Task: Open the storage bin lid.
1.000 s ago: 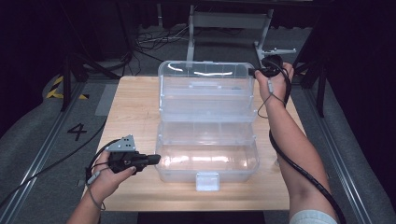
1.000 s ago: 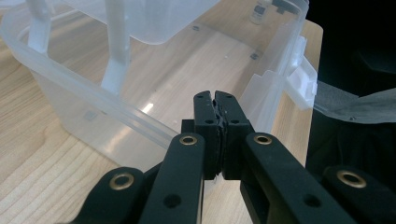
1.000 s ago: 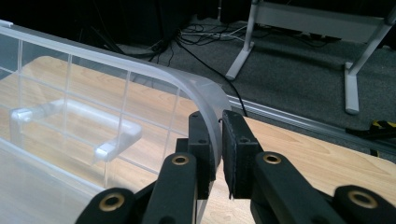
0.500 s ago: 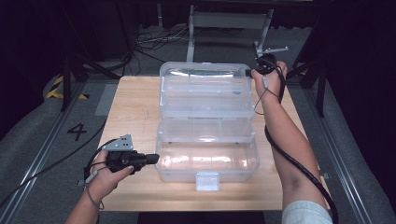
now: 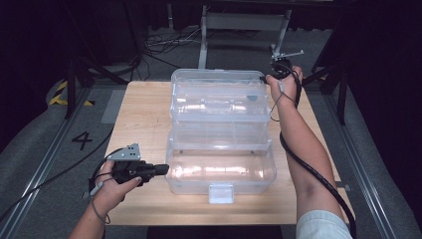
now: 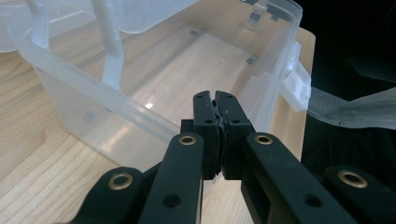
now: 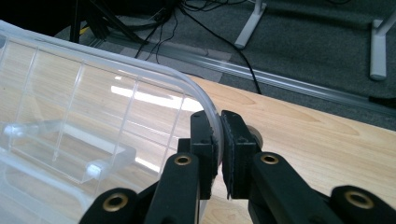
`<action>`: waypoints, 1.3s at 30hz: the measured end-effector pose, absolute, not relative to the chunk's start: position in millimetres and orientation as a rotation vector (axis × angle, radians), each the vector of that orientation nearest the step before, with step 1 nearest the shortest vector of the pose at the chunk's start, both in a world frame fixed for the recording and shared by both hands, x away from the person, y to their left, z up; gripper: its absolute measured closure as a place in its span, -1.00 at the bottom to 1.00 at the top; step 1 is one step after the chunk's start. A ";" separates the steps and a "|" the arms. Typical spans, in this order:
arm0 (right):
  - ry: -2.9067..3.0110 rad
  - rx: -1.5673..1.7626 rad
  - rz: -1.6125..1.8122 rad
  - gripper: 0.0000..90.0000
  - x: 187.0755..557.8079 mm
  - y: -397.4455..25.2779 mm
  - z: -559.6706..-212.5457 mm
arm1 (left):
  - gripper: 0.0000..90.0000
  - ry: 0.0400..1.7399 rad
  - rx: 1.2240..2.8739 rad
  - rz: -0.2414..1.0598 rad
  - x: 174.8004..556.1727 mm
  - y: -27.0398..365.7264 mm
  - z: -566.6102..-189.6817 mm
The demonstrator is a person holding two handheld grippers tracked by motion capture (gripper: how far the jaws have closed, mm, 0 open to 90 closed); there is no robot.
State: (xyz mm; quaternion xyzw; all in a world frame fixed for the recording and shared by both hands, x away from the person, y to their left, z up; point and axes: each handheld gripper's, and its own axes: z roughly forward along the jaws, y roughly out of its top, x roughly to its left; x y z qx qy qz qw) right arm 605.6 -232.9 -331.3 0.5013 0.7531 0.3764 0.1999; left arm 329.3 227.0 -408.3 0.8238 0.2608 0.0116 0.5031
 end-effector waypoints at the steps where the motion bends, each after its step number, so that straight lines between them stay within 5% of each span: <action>1: 2.110 1.409 1.051 0.88 607.0 -233.2 -332.9 | 0.96 0.629 1.990 0.029 329.2 226.9 -408.3; 39: 2.152 1.546 1.072 0.86 626.6 -237.7 -370.0 | 0.95 0.618 2.009 0.046 327.2 226.5 -405.9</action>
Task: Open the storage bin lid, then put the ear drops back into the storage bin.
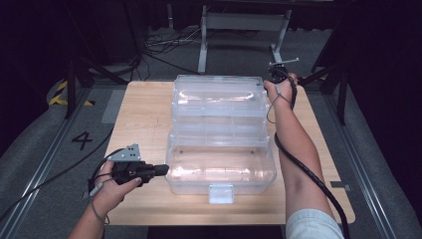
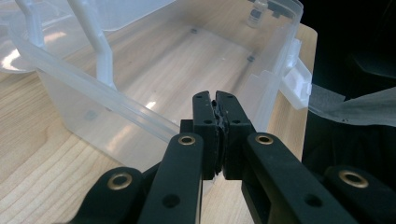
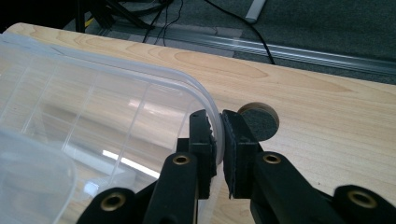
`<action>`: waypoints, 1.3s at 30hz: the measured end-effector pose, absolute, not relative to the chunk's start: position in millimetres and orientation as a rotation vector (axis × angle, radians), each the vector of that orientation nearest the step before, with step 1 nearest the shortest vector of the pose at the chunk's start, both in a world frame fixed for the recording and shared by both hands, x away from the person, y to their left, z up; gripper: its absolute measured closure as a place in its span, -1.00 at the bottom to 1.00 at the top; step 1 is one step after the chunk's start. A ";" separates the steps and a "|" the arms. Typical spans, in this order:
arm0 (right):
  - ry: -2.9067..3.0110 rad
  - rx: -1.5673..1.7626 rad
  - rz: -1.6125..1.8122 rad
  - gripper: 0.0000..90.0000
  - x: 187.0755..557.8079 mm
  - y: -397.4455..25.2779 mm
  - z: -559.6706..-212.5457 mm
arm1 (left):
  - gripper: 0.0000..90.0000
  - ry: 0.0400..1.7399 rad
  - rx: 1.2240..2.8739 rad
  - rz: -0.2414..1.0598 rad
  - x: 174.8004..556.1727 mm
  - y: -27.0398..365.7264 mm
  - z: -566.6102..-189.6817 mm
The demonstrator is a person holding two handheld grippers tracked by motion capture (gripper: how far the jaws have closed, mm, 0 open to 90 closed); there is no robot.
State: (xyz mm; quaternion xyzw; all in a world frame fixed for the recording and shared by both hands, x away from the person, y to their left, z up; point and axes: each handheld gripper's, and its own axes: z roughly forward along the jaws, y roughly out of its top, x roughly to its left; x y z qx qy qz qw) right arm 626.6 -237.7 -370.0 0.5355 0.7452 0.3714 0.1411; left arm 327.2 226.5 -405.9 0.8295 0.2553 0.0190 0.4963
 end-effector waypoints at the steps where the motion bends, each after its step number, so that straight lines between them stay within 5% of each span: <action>1: 2.155 1.545 1.069 0.86 627.0 -237.6 -370.5 | 0.95 0.618 2.011 0.048 327.1 226.5 -405.7; 13: 2.145 1.550 1.087 0.84 627.3 -238.2 -374.6 | 0.93 0.617 2.011 0.049 326.5 224.7 -404.4; 20: 2.092 1.502 1.167 0.42 616.1 -242.9 -367.1 | 0.90 0.599 2.007 0.057 324.4 223.3 -397.3; 39: 2.032 1.352 1.237 0.12 532.8 -307.1 -307.2 | 0.50 0.595 1.975 0.041 330.1 212.9 -381.4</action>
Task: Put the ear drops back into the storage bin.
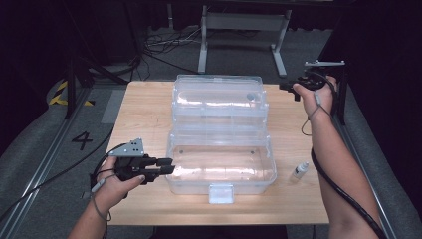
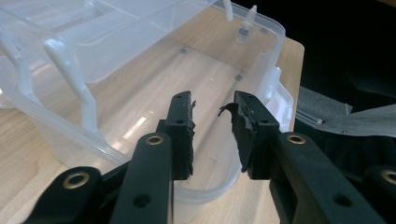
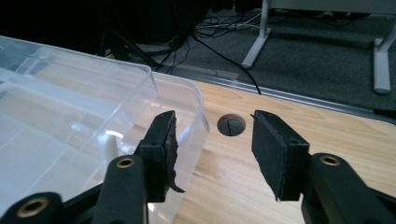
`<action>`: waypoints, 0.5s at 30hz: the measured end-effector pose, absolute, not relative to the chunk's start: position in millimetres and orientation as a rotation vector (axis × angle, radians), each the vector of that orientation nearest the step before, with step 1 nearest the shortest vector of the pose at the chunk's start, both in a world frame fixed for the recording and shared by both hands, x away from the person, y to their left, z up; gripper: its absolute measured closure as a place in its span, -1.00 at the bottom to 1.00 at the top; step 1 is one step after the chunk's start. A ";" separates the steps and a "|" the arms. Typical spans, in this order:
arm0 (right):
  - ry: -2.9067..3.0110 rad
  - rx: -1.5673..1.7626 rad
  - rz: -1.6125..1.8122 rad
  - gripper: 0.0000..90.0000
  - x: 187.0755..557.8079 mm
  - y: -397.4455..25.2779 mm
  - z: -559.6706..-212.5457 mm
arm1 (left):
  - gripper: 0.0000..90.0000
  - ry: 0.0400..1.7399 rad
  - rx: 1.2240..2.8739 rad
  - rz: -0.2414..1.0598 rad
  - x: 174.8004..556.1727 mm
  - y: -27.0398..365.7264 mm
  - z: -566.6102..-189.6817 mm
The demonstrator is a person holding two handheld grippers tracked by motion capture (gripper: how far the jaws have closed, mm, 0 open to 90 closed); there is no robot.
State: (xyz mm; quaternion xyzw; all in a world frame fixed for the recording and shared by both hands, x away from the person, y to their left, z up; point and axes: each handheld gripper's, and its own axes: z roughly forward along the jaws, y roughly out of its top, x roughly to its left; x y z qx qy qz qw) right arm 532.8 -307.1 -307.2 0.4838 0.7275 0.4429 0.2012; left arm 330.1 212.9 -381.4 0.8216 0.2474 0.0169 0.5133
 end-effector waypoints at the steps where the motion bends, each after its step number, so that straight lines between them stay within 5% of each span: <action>1: 2.030 1.347 1.244 0.12 528.2 -311.6 -306.1 | 0.49 0.598 1.976 0.041 331.2 213.4 -380.9; 15: 2.027 1.311 1.266 0.00 474.1 -352.5 -303.8 | 0.30 0.662 1.946 0.092 332.3 222.8 -377.5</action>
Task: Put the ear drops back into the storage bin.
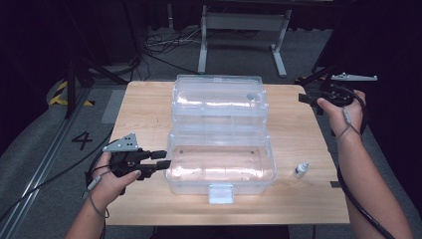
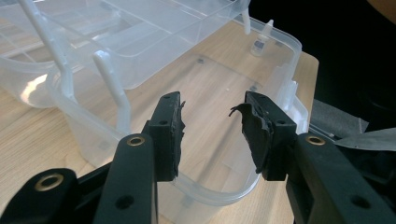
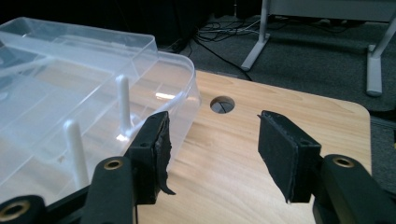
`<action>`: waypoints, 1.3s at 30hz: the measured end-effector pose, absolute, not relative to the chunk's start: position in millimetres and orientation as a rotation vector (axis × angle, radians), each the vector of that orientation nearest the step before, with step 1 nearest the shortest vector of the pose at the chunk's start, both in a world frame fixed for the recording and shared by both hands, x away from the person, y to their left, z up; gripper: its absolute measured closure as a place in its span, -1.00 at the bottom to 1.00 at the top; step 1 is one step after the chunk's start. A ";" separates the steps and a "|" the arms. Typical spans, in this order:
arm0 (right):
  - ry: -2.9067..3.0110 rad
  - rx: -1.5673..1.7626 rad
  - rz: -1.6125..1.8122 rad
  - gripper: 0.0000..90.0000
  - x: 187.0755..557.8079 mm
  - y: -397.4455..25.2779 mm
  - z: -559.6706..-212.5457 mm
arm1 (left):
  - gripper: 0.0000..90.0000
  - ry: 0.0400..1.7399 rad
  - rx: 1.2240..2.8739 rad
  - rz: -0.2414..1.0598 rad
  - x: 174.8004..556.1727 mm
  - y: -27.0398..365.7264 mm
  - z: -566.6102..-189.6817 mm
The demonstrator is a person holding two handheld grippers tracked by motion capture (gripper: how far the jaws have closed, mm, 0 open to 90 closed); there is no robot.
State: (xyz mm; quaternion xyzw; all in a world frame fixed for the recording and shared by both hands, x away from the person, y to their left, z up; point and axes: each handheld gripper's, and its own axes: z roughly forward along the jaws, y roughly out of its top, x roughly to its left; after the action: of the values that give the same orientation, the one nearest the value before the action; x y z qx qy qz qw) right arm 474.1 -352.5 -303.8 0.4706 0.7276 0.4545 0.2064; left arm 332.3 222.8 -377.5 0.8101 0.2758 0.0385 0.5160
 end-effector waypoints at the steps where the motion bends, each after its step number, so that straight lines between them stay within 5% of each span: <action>1: 2.027 1.308 1.265 -0.01 470.9 -353.8 -303.8 | 0.30 0.665 1.947 0.091 332.0 222.7 -378.0; 18: 2.179 1.279 1.146 0.06 410.3 -371.2 -302.7 | 0.31 0.698 1.942 0.124 328.0 229.5 -373.9; 29: 2.426 1.134 0.921 0.35 394.9 -363.8 -294.7 | 0.28 0.733 1.915 0.152 323.9 240.9 -373.0; 39: 2.618 1.051 0.721 0.37 396.0 -348.7 -301.6 | 0.28 0.759 1.898 0.150 322.2 249.3 -373.2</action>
State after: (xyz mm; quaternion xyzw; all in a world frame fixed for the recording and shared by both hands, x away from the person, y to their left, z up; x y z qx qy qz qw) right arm 396.0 -348.7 -301.6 0.3586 0.8932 0.2459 0.1145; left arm 322.2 249.3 -373.2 0.7914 0.3166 0.0624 0.5192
